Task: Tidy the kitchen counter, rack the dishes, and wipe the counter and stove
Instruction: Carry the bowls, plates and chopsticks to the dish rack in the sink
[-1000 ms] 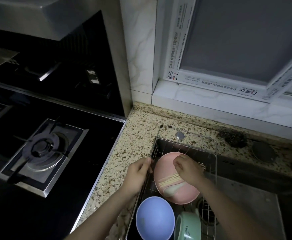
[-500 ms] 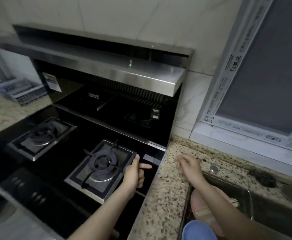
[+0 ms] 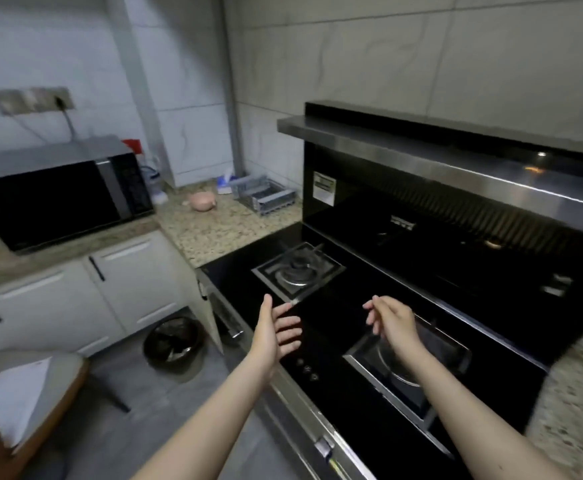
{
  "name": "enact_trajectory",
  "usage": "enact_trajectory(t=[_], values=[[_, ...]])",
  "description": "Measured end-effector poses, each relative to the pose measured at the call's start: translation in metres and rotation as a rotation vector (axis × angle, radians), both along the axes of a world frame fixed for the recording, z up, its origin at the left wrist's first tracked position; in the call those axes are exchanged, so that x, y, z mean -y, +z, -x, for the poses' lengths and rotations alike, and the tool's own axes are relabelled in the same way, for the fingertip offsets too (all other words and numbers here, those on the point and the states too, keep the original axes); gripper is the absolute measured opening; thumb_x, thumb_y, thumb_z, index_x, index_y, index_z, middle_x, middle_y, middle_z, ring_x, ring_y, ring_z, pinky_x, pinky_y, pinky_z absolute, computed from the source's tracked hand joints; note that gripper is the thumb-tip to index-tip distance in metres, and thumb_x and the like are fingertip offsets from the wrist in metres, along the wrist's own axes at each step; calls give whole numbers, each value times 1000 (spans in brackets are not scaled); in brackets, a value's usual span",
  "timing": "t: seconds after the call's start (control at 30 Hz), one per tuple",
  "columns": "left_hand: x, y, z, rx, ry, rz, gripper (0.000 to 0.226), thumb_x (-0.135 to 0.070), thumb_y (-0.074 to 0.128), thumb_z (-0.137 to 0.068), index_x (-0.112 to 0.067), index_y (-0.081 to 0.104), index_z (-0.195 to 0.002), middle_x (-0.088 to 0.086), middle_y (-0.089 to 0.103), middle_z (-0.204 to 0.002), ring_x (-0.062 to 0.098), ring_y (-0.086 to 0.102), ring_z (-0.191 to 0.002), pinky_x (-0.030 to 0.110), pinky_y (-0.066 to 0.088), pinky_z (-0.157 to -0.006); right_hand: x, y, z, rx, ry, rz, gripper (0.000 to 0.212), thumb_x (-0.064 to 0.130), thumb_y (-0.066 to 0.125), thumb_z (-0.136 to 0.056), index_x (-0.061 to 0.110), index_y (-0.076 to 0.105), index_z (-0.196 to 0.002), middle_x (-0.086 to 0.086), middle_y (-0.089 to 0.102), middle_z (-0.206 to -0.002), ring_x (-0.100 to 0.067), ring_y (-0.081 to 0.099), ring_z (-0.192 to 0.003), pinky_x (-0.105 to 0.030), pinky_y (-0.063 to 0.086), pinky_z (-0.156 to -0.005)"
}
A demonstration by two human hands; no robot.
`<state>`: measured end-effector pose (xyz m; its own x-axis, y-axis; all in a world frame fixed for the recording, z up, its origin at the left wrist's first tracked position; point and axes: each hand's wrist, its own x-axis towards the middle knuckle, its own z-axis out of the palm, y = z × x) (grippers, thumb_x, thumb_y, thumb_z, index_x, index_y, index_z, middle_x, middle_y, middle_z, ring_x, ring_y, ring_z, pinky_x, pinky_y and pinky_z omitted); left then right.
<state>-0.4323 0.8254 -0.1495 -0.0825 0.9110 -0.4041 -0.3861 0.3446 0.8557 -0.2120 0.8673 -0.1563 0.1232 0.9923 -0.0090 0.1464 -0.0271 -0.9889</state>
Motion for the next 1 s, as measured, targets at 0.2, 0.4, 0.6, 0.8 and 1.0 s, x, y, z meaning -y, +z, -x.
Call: enact_trajectory(t=[0.2, 0.4, 0.6, 0.8, 1.0], values=[[-4, 3, 121, 32, 247, -101, 59, -57, 21, -96, -19, 44, -135, 5, 66, -107, 20, 62, -99, 36, 48, -73, -39, 16, 122, -52, 164, 12, 20, 11, 46, -96, 13, 62, -83, -6, 58, -64, -5, 47, -36, -16, 31, -34], [-26, -16, 214, -1, 385, -69, 62, -57, 20, -95, -19, 38, -141, 6, 55, -133, 22, 54, -117, 36, 45, -79, -108, 15, 207, -219, 145, 104, 21, 14, 42, -98, 8, 60, -89, -8, 58, -62, -7, 48, -33, -13, 32, -32], [-88, -25, 292, -30, 462, -38, 61, -56, 22, -96, -18, 37, -141, 11, 55, -132, 26, 55, -114, 42, 43, -91, -200, -1, 294, -271, 197, 157, 22, 13, 41, -99, 10, 58, -85, -10, 57, -61, -6, 47, -29, -12, 30, -29], [-187, -30, 347, -35, 456, 49, 59, -55, 23, -97, -17, 38, -139, 14, 59, -125, 30, 55, -114, 44, 43, -93, -306, -30, 364, -199, 215, 239, 22, 15, 41, -100, 9, 57, -86, -1, 60, -51, -3, 47, -28, -13, 32, -28], [-270, -26, 404, -87, 446, 85, 59, -55, 23, -96, -15, 40, -137, 13, 60, -123, 32, 56, -114, 45, 46, -91, -400, -41, 432, -184, 253, 297, 22, 17, 43, -98, 9, 61, -86, -7, 56, -62, -6, 47, -33, -14, 32, -34]])
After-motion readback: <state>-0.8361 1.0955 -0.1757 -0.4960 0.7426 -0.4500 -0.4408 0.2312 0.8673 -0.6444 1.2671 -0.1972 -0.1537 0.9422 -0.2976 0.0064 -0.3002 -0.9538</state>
